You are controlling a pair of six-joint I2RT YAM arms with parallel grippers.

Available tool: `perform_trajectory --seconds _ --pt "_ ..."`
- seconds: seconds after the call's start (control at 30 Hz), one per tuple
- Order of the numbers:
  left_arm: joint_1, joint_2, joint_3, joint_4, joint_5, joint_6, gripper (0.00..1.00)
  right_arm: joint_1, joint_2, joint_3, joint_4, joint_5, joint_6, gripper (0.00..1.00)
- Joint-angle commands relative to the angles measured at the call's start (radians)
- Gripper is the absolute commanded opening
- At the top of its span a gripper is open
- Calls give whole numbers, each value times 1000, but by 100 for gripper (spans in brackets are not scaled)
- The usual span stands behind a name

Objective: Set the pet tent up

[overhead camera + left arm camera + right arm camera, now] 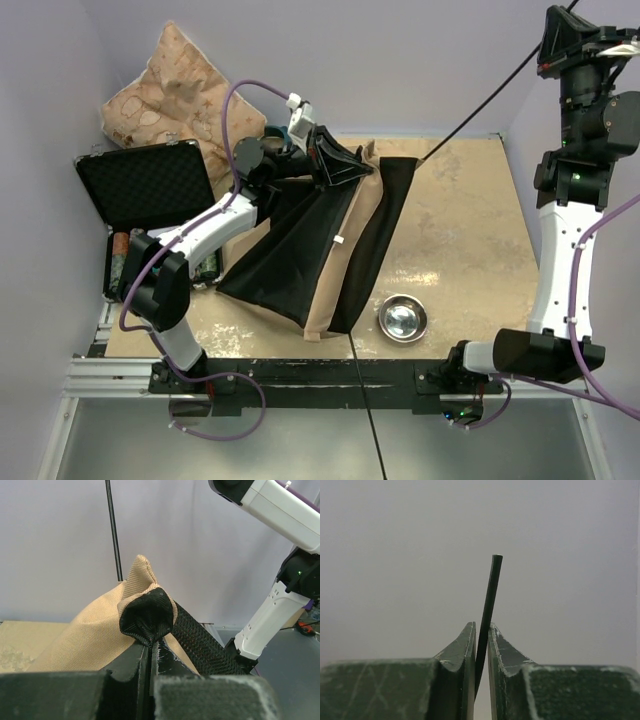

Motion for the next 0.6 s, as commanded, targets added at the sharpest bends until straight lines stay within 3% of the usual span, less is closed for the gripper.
perform_trajectory --seconds 0.0,0.07,0.2,0.4,0.57 --pt "9 -56 -3 86 13 -23 0 -4 -22 53 58 1 -83 8" --pt "9 -56 -2 87 15 -28 0 -3 -25 61 53 -5 -122 0" --pt "18 -48 18 93 7 -60 0 0 -33 68 -10 -84 -244 0" --pt "31 -33 37 179 41 -181 0 35 -91 -19 -164 -193 -560 0" --pt "32 -48 3 181 84 -195 0 170 -136 -56 -356 -165 -813 0"
